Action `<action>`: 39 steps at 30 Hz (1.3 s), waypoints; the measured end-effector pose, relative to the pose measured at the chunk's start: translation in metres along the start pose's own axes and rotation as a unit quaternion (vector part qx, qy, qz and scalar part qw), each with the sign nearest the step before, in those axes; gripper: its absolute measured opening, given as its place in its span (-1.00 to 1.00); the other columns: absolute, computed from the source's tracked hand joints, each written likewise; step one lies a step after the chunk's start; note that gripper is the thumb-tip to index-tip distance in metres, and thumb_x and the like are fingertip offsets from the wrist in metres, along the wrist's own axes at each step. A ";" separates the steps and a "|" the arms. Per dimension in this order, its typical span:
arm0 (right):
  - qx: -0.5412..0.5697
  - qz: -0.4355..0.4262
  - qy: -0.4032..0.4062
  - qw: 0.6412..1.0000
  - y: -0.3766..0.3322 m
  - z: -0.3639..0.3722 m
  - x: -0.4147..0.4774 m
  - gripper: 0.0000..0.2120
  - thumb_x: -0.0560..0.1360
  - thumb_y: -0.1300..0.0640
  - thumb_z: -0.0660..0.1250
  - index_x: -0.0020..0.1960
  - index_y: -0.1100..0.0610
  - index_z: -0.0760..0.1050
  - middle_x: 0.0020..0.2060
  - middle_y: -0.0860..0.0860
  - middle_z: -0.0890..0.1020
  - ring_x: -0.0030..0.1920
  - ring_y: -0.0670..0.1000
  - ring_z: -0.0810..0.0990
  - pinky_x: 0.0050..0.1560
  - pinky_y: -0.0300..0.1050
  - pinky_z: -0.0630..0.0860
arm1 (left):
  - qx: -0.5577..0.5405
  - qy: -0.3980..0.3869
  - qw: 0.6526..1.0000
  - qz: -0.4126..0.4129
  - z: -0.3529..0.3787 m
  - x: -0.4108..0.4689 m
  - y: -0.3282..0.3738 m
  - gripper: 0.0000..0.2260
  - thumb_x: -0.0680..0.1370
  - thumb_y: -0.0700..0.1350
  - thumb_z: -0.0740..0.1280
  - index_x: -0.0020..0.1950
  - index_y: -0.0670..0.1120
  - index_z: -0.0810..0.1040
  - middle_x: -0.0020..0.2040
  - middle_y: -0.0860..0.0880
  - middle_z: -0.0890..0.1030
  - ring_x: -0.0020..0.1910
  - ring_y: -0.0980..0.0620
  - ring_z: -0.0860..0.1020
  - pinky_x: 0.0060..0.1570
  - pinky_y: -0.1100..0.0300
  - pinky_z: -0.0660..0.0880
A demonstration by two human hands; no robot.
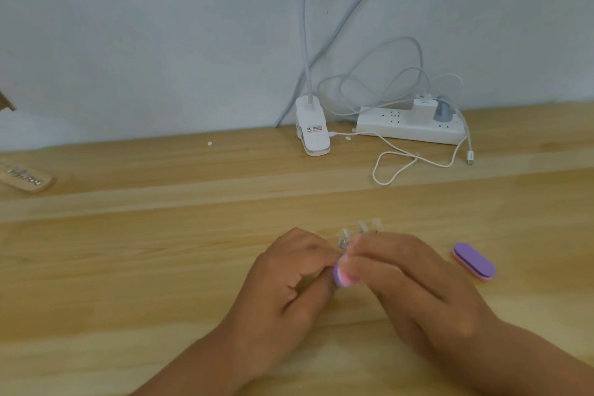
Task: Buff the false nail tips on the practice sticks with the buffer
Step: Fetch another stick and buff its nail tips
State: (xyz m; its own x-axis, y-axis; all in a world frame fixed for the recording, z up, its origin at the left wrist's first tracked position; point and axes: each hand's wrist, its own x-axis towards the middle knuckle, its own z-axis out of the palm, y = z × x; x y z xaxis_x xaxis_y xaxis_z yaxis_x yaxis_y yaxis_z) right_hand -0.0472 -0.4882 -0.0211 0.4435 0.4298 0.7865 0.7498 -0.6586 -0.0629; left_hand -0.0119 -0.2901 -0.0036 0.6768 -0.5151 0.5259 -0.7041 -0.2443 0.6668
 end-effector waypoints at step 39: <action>0.059 0.092 0.009 0.994 0.004 0.002 0.003 -0.69 0.48 0.48 0.34 0.18 0.29 0.62 0.08 0.13 0.62 0.09 0.06 0.60 0.09 -0.05 0.54 | -0.020 0.011 0.999 -0.039 0.001 0.000 -0.003 -0.83 0.56 -0.06 0.30 -0.06 -0.06 0.68 -0.16 0.05 0.66 -0.08 0.01 0.61 0.03 -0.04 0.46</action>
State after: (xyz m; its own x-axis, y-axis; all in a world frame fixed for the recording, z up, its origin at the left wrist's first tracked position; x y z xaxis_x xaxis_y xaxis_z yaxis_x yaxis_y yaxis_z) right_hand -0.0421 -0.4883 -0.0206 0.5709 0.2975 0.7653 0.7094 -0.6479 -0.2774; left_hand -0.0098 -0.2905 -0.0064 0.7343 -0.4779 0.4820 -0.6400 -0.2507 0.7263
